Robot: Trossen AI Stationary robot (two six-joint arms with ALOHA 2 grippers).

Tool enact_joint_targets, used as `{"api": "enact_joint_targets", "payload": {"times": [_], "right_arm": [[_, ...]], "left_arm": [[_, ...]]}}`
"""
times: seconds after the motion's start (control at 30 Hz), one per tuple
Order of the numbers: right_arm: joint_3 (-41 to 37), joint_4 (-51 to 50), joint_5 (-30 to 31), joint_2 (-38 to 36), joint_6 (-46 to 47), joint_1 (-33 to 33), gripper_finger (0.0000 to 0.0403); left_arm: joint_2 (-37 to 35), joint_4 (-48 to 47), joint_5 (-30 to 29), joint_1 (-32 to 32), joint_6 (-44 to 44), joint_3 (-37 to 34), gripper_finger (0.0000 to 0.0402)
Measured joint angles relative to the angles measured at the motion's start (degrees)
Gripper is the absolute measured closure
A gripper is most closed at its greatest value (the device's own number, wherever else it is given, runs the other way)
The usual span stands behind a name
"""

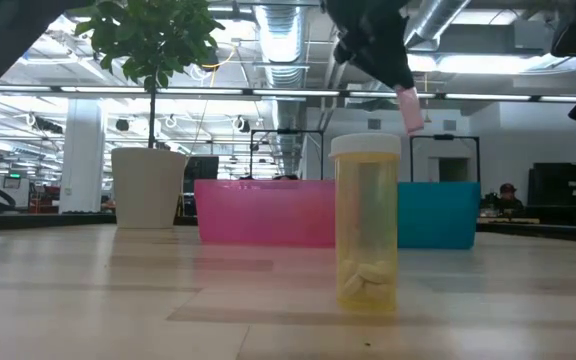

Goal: Pick and place medicine bottles into bin by pill shape (circle, oval)
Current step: Put the red pill bottle into the blue bin

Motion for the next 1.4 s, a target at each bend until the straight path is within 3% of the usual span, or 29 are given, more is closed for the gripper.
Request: {"api": "enact_joint_targets", "payload": {"times": [0.27, 0.8, 1.4], "right_arm": [[0.0, -0.1, 0.1, 0.0, 0.0, 0.0, 0.0282], [0.0, -2.1, 0.0, 0.0, 0.0, 0.0, 0.0282], [0.0, -3.1, -0.1, 0.0, 0.0, 0.0, 0.0282]], "left_arm": [[3.0, 1.7, 3.7, 1.1, 3.7, -0.1, 0.0287], [9.4, 5.2, 5.1, 3.2, 4.9, 0.0, 0.0287], [9.6, 4.7, 7.3, 5.3, 7.2, -0.2, 0.0287]]}}
